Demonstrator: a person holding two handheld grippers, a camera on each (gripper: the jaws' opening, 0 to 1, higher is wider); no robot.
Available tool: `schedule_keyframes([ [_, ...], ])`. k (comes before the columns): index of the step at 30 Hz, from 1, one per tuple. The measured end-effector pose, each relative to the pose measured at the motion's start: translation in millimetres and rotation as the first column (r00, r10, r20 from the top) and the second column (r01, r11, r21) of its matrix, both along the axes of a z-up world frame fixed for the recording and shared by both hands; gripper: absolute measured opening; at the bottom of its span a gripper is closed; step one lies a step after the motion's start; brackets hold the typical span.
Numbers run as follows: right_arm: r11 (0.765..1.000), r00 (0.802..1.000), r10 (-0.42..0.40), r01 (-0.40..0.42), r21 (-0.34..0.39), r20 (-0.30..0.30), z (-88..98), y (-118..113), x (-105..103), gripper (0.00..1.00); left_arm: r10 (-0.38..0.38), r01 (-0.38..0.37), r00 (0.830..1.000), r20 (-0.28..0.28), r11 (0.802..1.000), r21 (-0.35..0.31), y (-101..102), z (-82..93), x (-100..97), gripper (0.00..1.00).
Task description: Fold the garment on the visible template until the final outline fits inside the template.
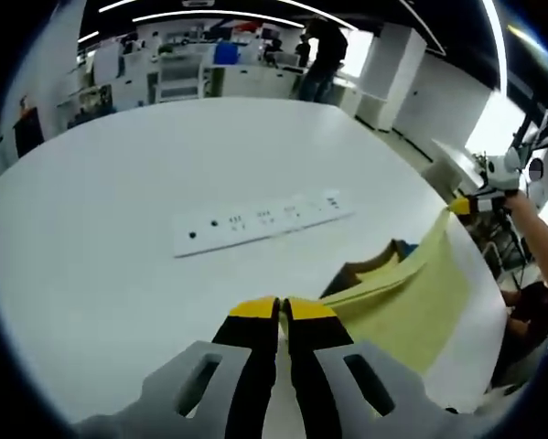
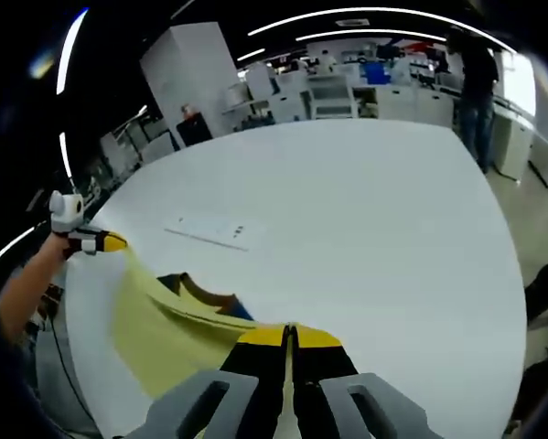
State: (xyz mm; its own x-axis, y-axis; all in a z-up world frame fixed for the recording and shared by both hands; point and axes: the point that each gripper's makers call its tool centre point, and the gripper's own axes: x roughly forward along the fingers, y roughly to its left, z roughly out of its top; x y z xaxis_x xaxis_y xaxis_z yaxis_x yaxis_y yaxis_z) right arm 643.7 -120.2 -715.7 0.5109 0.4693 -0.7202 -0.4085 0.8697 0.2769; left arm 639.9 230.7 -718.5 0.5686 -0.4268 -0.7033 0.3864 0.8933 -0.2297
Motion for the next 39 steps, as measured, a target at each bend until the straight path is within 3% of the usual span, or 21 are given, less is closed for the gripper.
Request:
schedule_keyframes([
  [8, 0.999, 0.999, -0.033, 0.034, 0.006, -0.022, -8.3, -1, -2, 0.0, 0.036, -0.036, 0.999, -0.019, 0.999, -0.003, 0, -9.1, 1.4, 0.0],
  [12, 0.998, 0.999, 0.017, -0.014, -0.066, 0.043, -7.1, -5, 3, 0.0, 0.057, -0.057, 0.998, -0.004, 0.998, -0.003, 3, -5.8, 6.1, 0.0],
  [13, 0.998, 0.999, 0.006, -0.004, -0.06, 0.043, -6.0, -4, 3, 0.02, 0.063, -0.063, 0.998, -0.001, 0.998, -0.007, 4, -4.2, 6.6, 0.0],
  [17, 0.995, 0.992, -0.003, 0.017, -0.1, 0.13, 4.4, -13, 13, 0.31, 0.074, -0.073, 0.997, 0.015, 0.997, -0.011, 6, 0.8, 6.9, 0.07],
  [30, 0.994, 0.992, 0.013, 0.001, -0.108, 0.123, 3.2, -20, 0, 0.4, 0.059, -0.058, 0.998, 0.02, 0.998, -0.014, 8, 6.5, -3.8, 0.25],
  [39, 0.996, 0.993, 0.032, -0.022, -0.084, 0.115, 6.5, -15, -13, 0.43, 0.006, -0.004, 0.999, 0.035, 0.999, -0.052, -1, 16.2, -14.5, 0.33],
])
